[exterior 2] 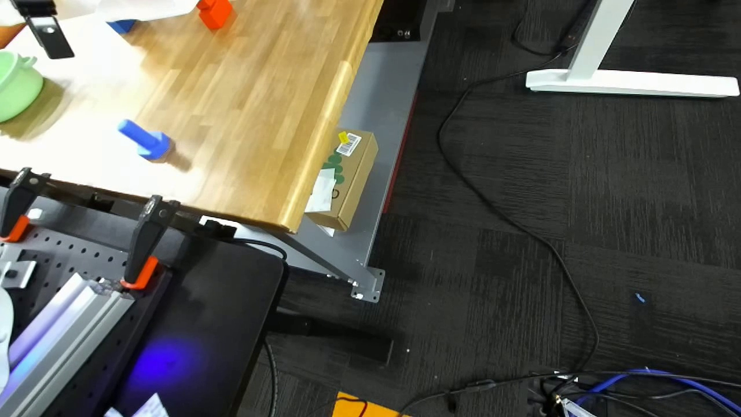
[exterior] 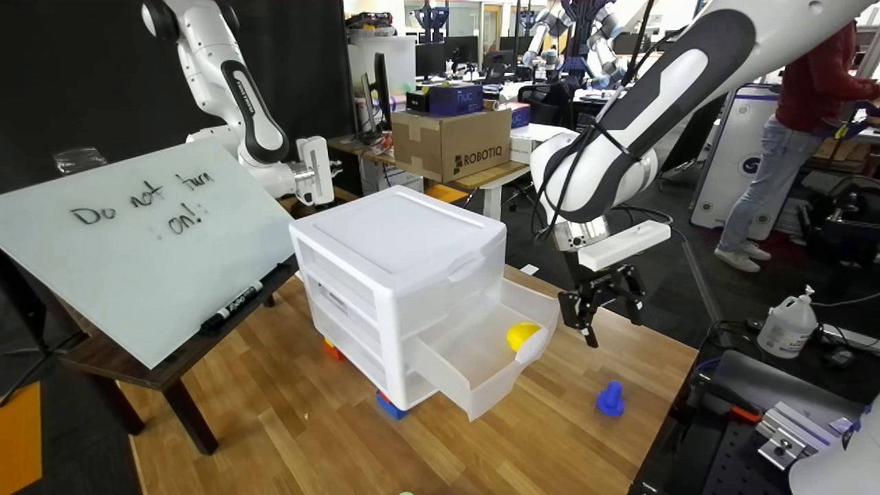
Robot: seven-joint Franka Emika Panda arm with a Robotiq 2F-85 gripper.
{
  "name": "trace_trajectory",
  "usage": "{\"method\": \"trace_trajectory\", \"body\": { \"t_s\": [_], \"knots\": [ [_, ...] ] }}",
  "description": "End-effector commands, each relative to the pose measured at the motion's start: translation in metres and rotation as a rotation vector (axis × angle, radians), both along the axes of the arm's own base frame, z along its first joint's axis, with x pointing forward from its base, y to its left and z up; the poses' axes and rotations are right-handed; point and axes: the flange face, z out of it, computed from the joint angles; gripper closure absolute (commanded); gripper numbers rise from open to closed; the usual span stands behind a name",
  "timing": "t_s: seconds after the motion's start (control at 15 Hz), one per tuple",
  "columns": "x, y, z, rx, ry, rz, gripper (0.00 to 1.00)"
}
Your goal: Put the yellow object in the open drawer and then close it
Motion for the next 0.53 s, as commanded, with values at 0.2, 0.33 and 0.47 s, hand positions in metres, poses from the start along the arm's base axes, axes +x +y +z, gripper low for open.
{"method": "trace_trajectory", "body": {
  "t_s": [0.2, 0.33, 0.47],
  "knots": [
    [0.0074, 0.0021, -0.0062, -0.008, 0.019, 0.016, 0.0],
    [0.0075, 0.0018, -0.0058, -0.008, 0.018, 0.015, 0.0],
    [0.0075, 0.0018, -0.0058, -0.008, 0.018, 0.015, 0.0]
  ]
}}
